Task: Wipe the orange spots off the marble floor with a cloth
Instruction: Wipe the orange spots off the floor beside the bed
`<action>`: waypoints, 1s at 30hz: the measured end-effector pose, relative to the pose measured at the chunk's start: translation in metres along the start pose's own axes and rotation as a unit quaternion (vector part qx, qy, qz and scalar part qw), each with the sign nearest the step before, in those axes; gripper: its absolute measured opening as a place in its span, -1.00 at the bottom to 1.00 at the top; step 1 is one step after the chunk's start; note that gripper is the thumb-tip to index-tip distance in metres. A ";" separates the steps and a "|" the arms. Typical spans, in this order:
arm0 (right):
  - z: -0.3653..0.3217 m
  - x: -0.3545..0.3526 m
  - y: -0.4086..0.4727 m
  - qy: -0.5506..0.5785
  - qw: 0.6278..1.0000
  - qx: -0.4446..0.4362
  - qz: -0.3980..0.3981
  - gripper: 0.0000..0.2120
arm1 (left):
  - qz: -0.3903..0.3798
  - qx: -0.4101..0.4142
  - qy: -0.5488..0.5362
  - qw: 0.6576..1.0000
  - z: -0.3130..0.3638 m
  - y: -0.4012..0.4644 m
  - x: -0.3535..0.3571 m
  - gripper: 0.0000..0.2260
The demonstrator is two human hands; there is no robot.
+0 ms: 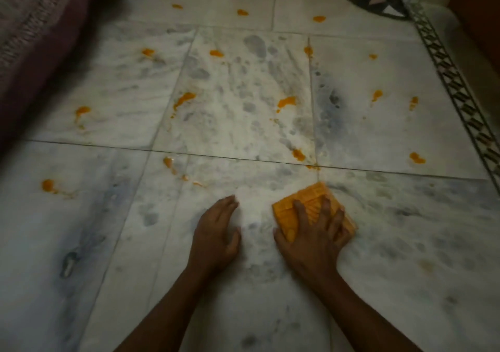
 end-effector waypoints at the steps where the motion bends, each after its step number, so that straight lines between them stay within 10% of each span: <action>1: 0.001 0.004 0.000 0.000 1.000 0.001 -0.005 -0.18 | 0.010 -0.001 0.020 1.000 -0.012 -0.006 -0.007 -0.47; 9: -0.083 0.037 0.031 0.021 0.998 -0.054 0.029 -0.24 | 0.149 -0.078 0.117 0.979 -0.043 -0.013 -0.023 -0.46; 15: -0.106 0.032 -0.024 -0.007 0.948 -0.315 -0.035 -0.33 | 0.121 -0.196 0.181 0.956 -0.065 -0.041 -0.064 -0.40; 22: -0.189 0.062 0.044 0.008 0.995 -0.092 0.025 -0.22 | 0.161 -0.266 0.226 0.923 -0.111 -0.073 -0.077 -0.35; 27: -0.204 0.070 -0.009 0.009 0.942 -0.332 0.053 -0.27 | 0.181 -0.288 0.236 0.910 -0.115 -0.072 -0.077 -0.36; 30: -0.170 0.053 -0.004 -0.004 0.954 -0.297 0.040 -0.23 | 0.178 -0.290 0.200 0.919 -0.111 -0.074 -0.082 -0.35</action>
Point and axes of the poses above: each hand's wrist, its own y-axis towards the middle knuckle, its own x-axis out of the palm, z = x × y, the point moved 5 cm from there along y, towards the middle knuckle, and after that the axes turned 3 degrees about z, right-handed, at the moved point
